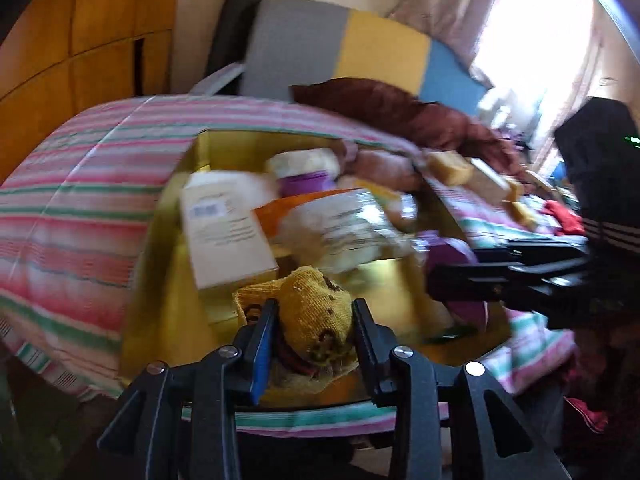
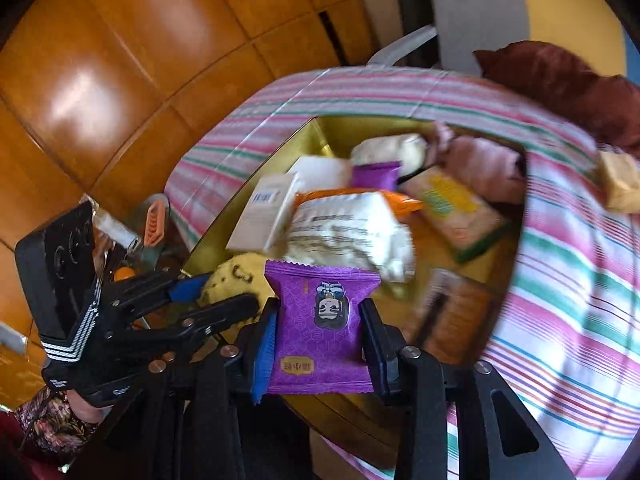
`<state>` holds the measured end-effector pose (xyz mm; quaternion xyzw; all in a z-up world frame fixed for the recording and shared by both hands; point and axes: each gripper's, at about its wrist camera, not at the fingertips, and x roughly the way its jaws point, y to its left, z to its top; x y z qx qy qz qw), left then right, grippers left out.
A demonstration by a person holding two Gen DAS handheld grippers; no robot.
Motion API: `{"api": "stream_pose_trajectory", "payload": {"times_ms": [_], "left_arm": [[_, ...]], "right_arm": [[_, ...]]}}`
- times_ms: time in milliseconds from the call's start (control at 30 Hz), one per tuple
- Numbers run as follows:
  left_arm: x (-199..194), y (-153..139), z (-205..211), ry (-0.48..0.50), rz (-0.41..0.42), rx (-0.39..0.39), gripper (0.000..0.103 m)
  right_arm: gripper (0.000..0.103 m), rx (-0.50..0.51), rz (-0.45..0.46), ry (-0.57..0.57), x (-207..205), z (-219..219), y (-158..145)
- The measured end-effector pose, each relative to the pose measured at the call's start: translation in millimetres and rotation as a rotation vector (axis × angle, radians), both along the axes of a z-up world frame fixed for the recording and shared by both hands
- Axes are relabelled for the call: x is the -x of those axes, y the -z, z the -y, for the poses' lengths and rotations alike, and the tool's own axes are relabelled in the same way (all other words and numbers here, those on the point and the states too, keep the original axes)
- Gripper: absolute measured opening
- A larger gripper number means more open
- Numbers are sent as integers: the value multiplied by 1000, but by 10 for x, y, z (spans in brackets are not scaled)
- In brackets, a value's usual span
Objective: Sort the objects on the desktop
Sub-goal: 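Carry the purple packet and yellow sock into the gold tray and release both, then move both tools back from the tray to the pile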
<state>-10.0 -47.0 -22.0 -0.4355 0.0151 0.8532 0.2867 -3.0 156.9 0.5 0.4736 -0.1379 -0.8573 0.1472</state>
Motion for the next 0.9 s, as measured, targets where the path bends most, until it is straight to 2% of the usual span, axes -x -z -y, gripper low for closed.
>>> {"api": "stream_pose_trajectory", "payload": {"times_ms": [67,133,200,233,433,600,900], "left_arm": [[105,87,58,-53,12,50,41],[182,115,150,-106,22,57,43],[197,65,287,-148,34,3,45],[191,26,322,-163,32,-20,48],[28,-297,469,-256,-88,-104,58],[-26,-432,365,-237,-101,-149,59],[-190,-520,-239,-128,-63,-186,59]], "right_arm": [[42,15,15,2,79,57,52],[44,37,21,3,125,79,71],[53,56,14,13,149,72,61],[55,68,8,16,146,71,46],[55,89,-29,38,53,-55,-69],[57,98,-43,78,-38,-251,-114],[57,74,-50,165,-260,-749,-140]]}}
